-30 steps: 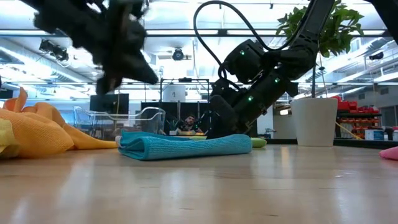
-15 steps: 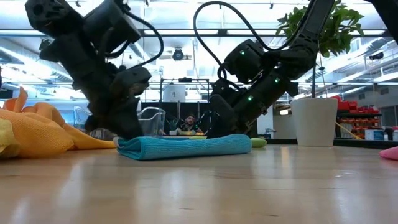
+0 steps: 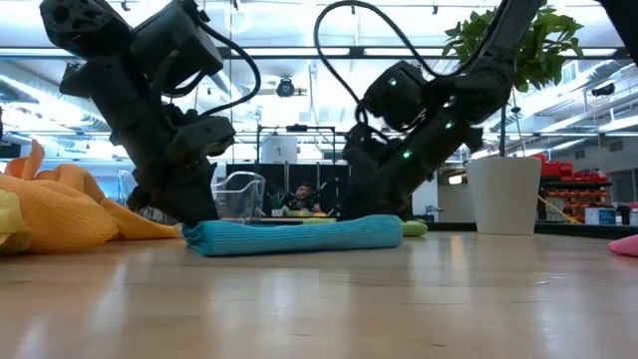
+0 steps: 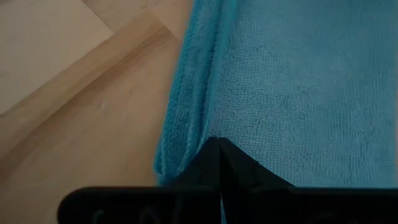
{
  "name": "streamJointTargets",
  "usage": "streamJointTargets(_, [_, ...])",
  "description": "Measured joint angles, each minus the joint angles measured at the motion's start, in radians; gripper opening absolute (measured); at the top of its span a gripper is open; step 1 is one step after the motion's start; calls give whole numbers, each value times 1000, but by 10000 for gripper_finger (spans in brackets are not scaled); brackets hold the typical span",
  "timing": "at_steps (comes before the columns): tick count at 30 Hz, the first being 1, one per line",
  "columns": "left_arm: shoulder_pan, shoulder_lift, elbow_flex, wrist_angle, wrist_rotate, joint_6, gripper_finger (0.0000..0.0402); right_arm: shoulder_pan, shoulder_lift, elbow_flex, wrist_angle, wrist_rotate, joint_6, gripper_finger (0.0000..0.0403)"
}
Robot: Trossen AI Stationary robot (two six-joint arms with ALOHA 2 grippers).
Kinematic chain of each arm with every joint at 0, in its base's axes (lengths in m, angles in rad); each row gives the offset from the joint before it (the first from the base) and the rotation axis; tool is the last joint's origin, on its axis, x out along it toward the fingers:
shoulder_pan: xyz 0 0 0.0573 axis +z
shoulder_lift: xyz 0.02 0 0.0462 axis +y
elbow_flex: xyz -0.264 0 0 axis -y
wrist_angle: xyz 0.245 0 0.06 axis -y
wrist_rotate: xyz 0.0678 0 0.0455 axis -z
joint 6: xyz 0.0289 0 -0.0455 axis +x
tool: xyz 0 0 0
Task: Fold microfiber towels
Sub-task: Fold the blue towel
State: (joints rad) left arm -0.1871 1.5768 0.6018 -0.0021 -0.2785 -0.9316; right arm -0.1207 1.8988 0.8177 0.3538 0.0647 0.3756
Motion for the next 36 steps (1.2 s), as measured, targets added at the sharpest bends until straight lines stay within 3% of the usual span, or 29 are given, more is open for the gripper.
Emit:
streamJointTargets(6, [0, 0, 0, -2, 0, 1, 3, -74, -145, 6, -68, -75, 38, 132])
streamJointTargets(10, [0, 0, 0, -2, 0, 2, 2, -110, -231, 2, -211, -172, 69, 197])
streamJointTargets(12, [0, 0, 0, -3, 1, 1, 2, -74, -275, -4, -262, -236, 99, 217])
streamJointTargets(14, [0, 0, 0, -3, 1, 1, 2, 21, -300, -41, -276, -203, 144, 220])
streamJointTargets(17, [-1, 0, 0, -3, 1, 1, 2, 169, -306, -78, -253, -68, 229, 175])
streamJointTargets(21, [-2, 1, 0, 1, 9, -3, 2, 244, -245, -107, -184, 33, 301, 39])
streamJointTargets(22, [-2, 1, 0, 2, 12, -3, 2, 249, -228, -106, -160, 41, 296, 20])
streamJointTargets(28, [-2, 1, 0, 3, 36, -7, 3, 232, -141, -77, -134, 78, 311, 5])
streamJointTargets(36, [-2, 1, 0, -10, 45, -40, 2, 279, -124, -69, -231, 74, 340, 3])
